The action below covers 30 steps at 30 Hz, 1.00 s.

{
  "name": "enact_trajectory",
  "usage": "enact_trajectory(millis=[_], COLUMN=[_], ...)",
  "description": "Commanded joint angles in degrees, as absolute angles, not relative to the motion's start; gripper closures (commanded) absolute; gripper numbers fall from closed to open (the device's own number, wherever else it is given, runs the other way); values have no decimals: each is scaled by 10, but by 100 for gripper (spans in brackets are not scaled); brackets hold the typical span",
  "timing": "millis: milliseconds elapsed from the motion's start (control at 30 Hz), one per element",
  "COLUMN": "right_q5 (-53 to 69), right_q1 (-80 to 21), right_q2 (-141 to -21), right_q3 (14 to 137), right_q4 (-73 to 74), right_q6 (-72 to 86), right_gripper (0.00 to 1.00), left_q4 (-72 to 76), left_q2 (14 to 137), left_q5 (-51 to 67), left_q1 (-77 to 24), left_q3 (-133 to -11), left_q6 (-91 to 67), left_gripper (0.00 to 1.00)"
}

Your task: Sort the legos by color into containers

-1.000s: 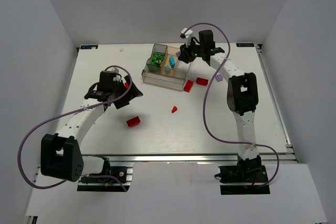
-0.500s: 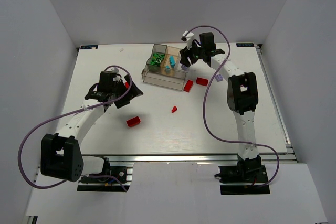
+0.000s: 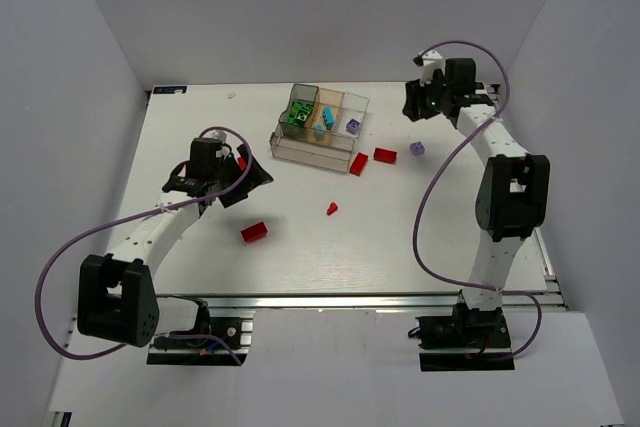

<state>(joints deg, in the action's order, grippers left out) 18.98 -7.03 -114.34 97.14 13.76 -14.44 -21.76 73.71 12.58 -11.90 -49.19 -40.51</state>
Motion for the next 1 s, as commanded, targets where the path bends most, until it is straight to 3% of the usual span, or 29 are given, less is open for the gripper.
enact_trajectory(millis=[0, 67, 133, 600, 733, 967], right_q5=[147, 135, 127, 103, 103, 128], right_q1=[-54, -45, -40, -38, -40, -41], right_q2=[-1134, -1148, -1163, -1249, -1253, -1239], right_q3=[932, 928, 929, 966, 964, 956], right_q4=[194, 208, 222, 245, 240, 222], right_q6=[-162, -181, -190, -233, -237, -259], right_gripper=[41, 33, 31, 32, 44, 75], left_q4=[-200, -201, -203, -206, -208, -208], left_q2=[735, 742, 752, 759, 754, 745], left_q5=[133, 134, 137, 137, 134, 130], left_q1=[-122, -122, -122, -122, -122, -122], left_q3=[-499, -505, -515, -520, -517, -509], left_q6=[-401, -398, -395, -400, -402, -403], left_gripper=[5, 5, 5, 5, 6, 5])
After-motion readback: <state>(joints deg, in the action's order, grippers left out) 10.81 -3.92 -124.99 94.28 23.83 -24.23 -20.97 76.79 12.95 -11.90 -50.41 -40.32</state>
